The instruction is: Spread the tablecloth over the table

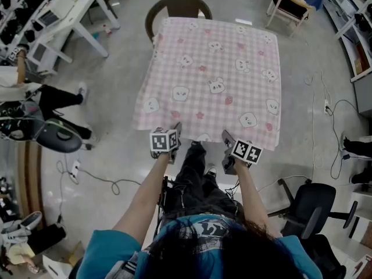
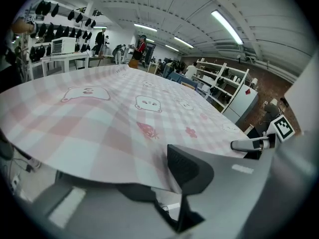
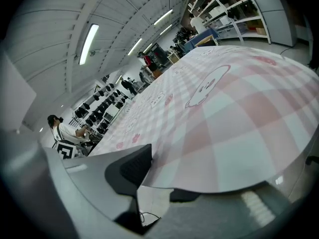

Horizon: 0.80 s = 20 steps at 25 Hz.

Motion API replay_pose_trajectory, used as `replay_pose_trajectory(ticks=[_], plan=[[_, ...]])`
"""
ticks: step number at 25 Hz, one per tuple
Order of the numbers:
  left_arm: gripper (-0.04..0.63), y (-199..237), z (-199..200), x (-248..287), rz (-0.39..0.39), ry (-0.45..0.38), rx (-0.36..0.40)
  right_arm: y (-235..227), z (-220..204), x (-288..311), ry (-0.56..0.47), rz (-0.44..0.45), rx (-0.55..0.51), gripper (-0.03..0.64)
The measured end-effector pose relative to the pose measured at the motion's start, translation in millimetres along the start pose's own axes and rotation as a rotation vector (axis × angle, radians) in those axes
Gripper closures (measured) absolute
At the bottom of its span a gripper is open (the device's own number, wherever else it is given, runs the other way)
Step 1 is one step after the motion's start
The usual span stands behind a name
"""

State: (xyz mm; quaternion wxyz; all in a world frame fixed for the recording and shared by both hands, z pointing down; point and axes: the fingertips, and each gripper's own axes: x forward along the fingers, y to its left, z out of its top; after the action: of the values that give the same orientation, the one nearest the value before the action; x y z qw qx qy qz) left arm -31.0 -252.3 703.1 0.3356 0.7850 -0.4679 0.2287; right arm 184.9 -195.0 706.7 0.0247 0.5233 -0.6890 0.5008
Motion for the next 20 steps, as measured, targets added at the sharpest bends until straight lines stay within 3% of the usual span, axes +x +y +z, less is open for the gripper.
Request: replay_pose_trajectory(ticks=[6, 10, 20], plan=[[0.382, -14, -10, -6, -0.045, 0.021, -0.011, -6, -15, -25, 0.061, 0.022, -0.031, 0.474], [0.362, -28, -8, -20, -0.052, -0.003, 0.017, -8, -27, -46, 0.077, 0.048, -0.038, 0.474], [0.363, -50, -20, -58, -0.065, -0.096, -0.116, 19, -14, -82, -0.004, 0.154, -0.091, 0.479]])
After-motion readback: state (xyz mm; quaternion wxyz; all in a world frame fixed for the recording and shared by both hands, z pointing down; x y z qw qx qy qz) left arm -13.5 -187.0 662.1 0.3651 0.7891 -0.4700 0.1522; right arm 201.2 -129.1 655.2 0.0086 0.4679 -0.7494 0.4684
